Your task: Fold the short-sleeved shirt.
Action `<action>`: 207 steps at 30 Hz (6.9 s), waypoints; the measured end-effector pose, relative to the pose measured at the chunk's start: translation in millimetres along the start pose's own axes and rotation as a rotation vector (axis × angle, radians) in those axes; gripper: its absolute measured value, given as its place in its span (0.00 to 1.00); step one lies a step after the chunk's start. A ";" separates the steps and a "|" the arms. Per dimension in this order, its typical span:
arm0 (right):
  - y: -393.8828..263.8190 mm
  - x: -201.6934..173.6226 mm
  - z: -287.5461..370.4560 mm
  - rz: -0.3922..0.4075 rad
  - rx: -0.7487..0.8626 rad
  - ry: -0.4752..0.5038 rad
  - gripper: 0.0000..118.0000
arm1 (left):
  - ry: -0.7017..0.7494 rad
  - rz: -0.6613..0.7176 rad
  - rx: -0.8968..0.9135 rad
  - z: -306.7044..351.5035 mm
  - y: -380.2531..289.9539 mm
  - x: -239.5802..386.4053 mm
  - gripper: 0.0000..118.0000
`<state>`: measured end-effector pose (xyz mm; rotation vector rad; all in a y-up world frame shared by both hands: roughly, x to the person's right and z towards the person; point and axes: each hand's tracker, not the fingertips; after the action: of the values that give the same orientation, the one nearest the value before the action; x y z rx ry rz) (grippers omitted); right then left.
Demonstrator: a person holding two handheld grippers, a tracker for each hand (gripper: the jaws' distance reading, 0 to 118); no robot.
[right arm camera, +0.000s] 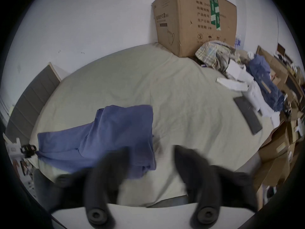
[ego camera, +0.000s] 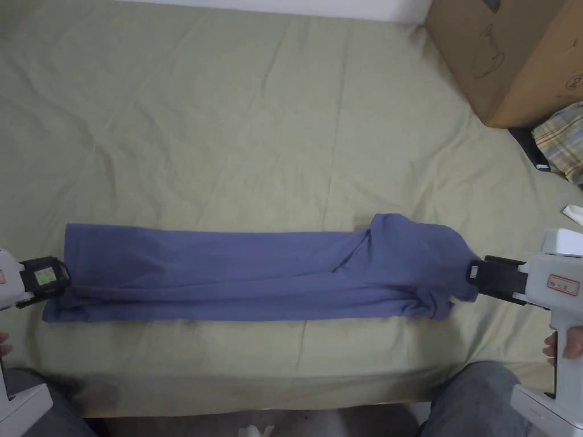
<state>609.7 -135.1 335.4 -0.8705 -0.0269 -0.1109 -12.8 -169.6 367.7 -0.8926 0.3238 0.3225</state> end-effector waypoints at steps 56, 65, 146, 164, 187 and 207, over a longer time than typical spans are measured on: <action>23.1 -150.9 51.9 0.155 0.555 0.052 0.00 | -0.586 0.177 -0.222 -53.3 54.4 -61.8 1.00; 26.3 -158.7 43.5 0.164 0.517 0.023 0.00 | -0.639 0.250 -0.329 -94.1 37.9 -63.6 0.95; -22.0 -43.3 87.0 0.031 0.511 -0.074 0.00 | -0.477 -0.650 -0.141 -17.2 -130.9 338.9 0.00; -5.3 -73.3 76.8 0.090 0.529 -0.008 0.00 | -0.718 -0.116 -0.158 -28.1 30.3 176.6 0.96; 0.1 -96.3 78.8 0.160 0.470 -0.046 0.00 | -0.790 0.139 -0.507 -120.3 -24.9 149.4 0.15; 2.9 -105.8 65.8 0.158 0.468 0.035 0.00 | -0.339 0.054 -0.257 -2.5 83.2 19.6 0.04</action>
<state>506.3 -73.9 368.3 -0.4004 0.0474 0.0293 -29.0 -120.1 299.8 -1.0626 -0.0088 0.5660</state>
